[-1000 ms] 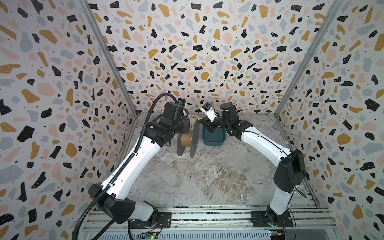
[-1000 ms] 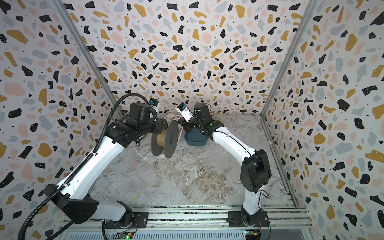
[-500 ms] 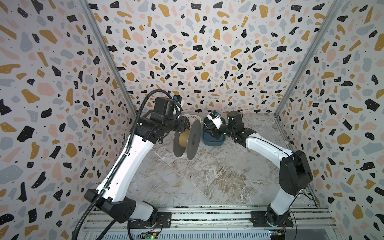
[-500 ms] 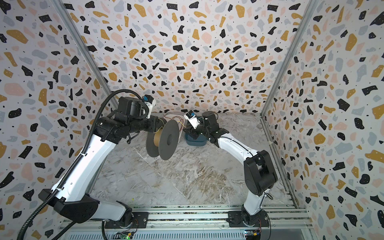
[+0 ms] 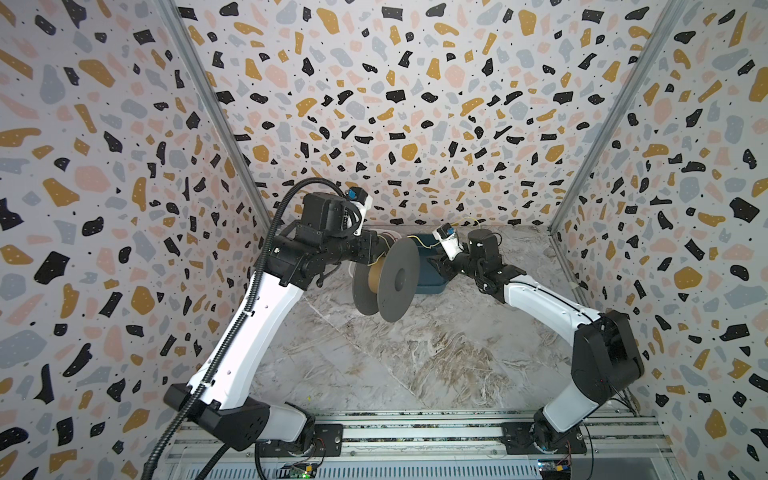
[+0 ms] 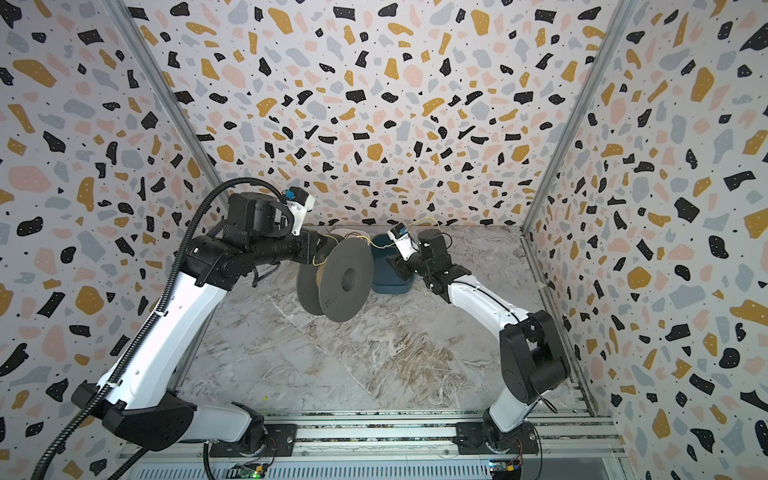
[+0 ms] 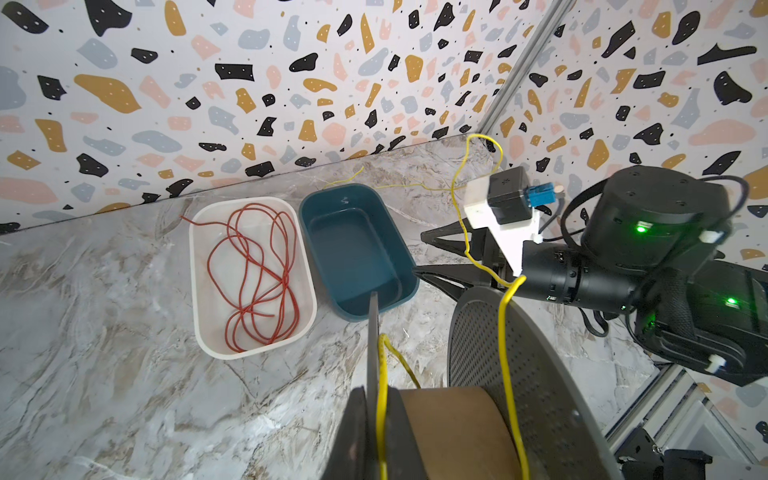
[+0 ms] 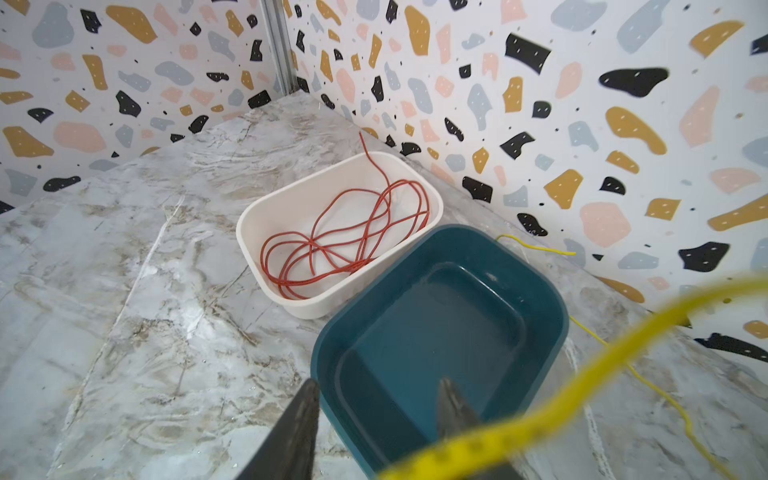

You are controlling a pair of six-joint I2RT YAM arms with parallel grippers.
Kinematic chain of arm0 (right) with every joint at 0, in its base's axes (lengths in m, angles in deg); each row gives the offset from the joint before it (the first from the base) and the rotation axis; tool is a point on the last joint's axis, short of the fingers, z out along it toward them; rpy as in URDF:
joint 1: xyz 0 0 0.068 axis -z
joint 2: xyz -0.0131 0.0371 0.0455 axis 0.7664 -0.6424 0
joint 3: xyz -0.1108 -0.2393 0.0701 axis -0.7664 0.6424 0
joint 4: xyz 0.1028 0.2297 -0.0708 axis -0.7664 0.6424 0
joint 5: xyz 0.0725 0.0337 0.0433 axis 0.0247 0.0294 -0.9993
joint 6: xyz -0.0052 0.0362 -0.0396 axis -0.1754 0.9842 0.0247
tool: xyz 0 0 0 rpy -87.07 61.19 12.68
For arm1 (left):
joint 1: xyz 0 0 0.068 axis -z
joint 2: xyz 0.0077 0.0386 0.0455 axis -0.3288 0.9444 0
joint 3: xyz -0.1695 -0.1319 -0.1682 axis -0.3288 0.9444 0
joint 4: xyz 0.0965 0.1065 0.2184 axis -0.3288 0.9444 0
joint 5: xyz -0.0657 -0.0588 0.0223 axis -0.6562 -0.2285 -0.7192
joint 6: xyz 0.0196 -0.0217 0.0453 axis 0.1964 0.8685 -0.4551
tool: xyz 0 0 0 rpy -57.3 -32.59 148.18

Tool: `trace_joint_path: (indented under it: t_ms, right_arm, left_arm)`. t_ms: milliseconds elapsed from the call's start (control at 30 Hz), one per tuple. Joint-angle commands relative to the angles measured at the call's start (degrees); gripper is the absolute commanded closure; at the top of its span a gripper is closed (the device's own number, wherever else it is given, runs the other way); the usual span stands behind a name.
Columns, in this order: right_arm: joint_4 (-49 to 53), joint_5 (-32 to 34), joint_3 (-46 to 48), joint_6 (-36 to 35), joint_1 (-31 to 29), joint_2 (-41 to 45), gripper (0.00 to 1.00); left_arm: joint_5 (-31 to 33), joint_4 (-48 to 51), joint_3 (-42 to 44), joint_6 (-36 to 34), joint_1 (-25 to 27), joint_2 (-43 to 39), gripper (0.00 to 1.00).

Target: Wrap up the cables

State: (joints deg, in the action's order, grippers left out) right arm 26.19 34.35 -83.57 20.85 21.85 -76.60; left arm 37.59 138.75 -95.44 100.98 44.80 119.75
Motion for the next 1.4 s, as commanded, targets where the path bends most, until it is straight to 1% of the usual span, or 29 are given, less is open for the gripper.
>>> trace_joint_path:
  t_ms: [0,100,167,200,267,367,433,467,533,567,667,867,967,1100,1167,1233,1367]
  right_arm:
    - [-1.48,4.58,1.64,0.61,-0.18,5.61,0.53]
    - [-2.60,6.46,5.04,0.70,-0.18,10.58,0.50]
    - [-2.53,7.02,7.00,0.70,-0.19,13.78,0.46]
    - [-1.97,6.96,7.65,0.87,-0.20,15.22,0.41]
    - [-0.59,6.47,9.05,0.30,-0.31,17.79,0.36]
    - [-0.85,9.71,12.97,-0.12,-0.71,22.83,0.31]
    - [-3.78,13.23,16.71,-0.86,-0.73,26.53,0.19]
    - [-5.47,15.03,18.64,-2.34,-0.70,28.30,0.12]
    - [-7.06,18.97,20.05,-2.94,-0.70,29.88,0.07]
    - [-7.72,21.22,20.49,-3.36,-0.68,30.38,0.07]
    - [-10.90,25.03,22.39,-6.83,-0.84,30.89,0.04]
    - [-24.29,34.10,30.11,-13.92,-2.86,31.20,0.02]
    - [-29.68,37.93,32.00,-16.87,-3.86,30.27,0.02]
    - [-39.06,42.64,33.77,-25.81,-5.94,27.30,0.02]
    - [-42.39,45.16,33.62,-28.87,-6.26,24.89,0.02]
    - [-45.74,45.98,33.57,-31.35,-6.45,23.14,0.03]
    - [-55.65,49.62,34.26,-39.34,-8.43,20.58,0.05]
  left_arm:
    - [-2.29,-6.53,-1.02,1.13,0.05,-0.35,1.00]
    - [-2.20,-7.18,-2.70,1.63,0.00,0.94,1.00]
    - [-2.38,-7.74,-3.74,2.42,0.02,1.86,1.00]
    - [-2.79,-8.16,-4.19,2.72,0.02,2.38,1.00]
    - [-3.68,-8.93,-4.85,3.51,-0.01,3.22,1.00]
    - [-6.90,-10.28,-5.36,4.39,0.00,4.38,1.00]
    - [-7.86,-10.59,-5.99,4.64,0.06,5.24,1.00]
    - [-8.18,-10.61,-6.28,4.62,0.06,5.81,1.00]
    - [-8.64,-10.33,-7.02,4.46,0.06,6.90,1.00]
    - [-9.25,-10.24,-7.36,4.52,0.12,7.51,1.00]
    - [-11.40,-10.48,-7.91,5.06,0.53,8.81,1.00]
    - [-14.30,-10.23,-7.98,5.66,1.46,9.91,1.00]
    - [-16.17,-9.53,-8.53,5.77,1.46,10.43,1.00]
    - [-18.04,-7.96,-9.71,5.50,1.46,10.91,1.00]
    - [-18.20,-7.52,-9.80,5.39,1.46,10.76,1.00]
    - [-18.81,-7.01,-9.87,5.41,1.51,10.85,1.00]
    - [-19.28,-5.25,-10.07,4.89,1.49,11.06,1.00]
